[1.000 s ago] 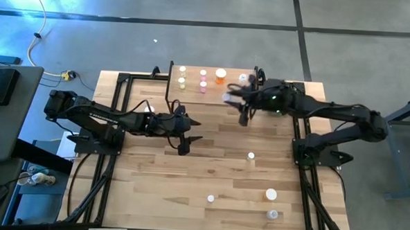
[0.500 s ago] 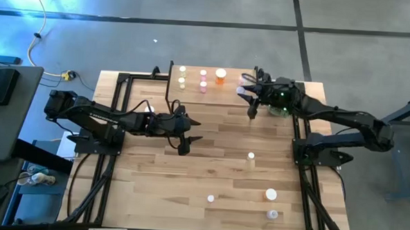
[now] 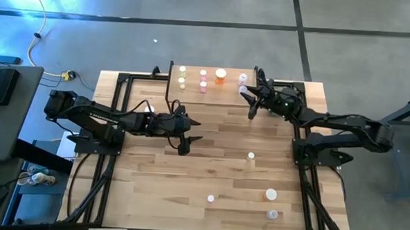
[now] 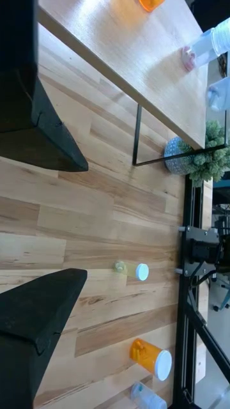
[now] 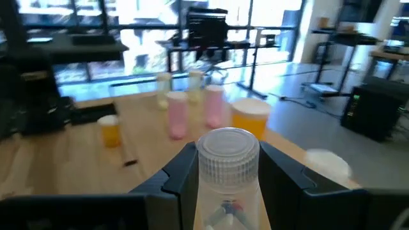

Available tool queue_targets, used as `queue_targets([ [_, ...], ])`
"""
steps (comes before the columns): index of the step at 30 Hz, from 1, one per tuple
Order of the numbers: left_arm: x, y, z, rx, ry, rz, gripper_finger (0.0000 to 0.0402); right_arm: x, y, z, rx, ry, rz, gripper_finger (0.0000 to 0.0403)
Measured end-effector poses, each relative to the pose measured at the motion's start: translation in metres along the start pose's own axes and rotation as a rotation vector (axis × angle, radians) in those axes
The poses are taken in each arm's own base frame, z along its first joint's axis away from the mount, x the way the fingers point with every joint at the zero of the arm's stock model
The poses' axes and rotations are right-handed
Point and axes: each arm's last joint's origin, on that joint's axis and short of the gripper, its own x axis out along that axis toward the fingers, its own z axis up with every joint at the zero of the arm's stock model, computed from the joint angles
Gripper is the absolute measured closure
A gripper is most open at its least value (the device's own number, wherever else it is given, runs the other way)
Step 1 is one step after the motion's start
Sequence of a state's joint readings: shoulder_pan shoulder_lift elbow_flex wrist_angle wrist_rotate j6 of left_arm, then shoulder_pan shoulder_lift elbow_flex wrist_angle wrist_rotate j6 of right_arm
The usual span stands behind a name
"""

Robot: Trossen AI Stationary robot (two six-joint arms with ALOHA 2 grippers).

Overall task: Pick and place medicine bottles onto shelf by color
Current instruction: Put the left transparent pill bottle aligned with the other transparent pill bottle on the shelf

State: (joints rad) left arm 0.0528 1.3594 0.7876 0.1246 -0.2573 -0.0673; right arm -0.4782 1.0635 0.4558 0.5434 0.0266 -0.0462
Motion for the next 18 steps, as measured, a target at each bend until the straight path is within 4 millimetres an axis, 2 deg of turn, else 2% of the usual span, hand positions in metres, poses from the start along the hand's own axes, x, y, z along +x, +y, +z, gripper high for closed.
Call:
queue_targets([
  [12,0.000,0.000,0.000,-0.008,0.000,0.000,0.0149,0.014,-0.001,-0.021,0.036,0.053,-0.087,0.0284],
  [18,0.000,0.000,0.000,-0.008,0.000,0.000,0.0149,0.015,-0.002,-0.024,0.034,0.062,-0.118,0.0284],
])
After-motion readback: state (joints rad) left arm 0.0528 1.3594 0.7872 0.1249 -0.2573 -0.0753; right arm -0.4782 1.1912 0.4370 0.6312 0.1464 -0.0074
